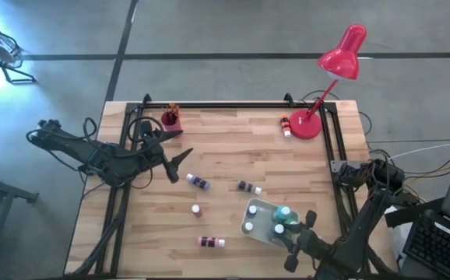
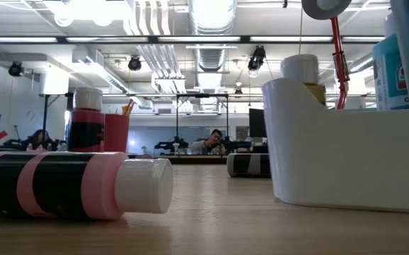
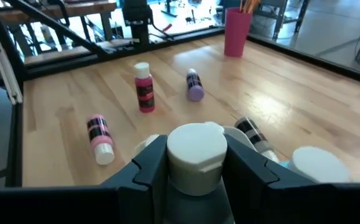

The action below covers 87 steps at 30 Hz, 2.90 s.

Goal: Pick & Place Paint Supplies
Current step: Put the black paint bottle into the white bin, then put the orange paint bottle into the white bin

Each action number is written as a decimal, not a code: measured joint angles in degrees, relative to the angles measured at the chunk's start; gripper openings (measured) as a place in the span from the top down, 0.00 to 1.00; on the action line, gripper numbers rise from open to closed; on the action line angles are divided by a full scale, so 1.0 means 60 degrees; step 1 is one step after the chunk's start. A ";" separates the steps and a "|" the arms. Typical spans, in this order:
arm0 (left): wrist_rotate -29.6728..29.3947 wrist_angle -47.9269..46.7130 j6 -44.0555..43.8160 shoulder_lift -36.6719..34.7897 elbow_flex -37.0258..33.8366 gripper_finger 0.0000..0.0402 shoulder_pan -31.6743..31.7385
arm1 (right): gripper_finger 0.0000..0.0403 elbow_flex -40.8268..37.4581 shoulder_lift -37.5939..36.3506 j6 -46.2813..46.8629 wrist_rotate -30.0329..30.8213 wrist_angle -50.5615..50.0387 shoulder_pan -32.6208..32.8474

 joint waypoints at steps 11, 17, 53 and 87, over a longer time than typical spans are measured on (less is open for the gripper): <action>0.0000 0.0022 0.0000 0.0000 0.0000 0.27 0.0004 | 0.72 -0.0374 -0.0040 -0.0098 -0.0320 0.0221 0.0004; -0.0003 0.0022 0.0000 0.0000 0.0000 0.27 0.0025 | 0.65 -0.0222 -0.0047 -0.0428 -0.0749 0.0290 0.0000; -0.0001 0.0197 0.0769 0.0000 -0.0004 0.27 0.0036 | 0.66 0.2561 -0.3413 -0.2453 -0.5954 -0.2175 -0.0208; 0.0004 0.0091 0.0754 0.0000 -0.0011 0.27 0.0036 | 0.50 0.2126 -0.1599 0.0790 -1.1150 -0.3499 -0.0273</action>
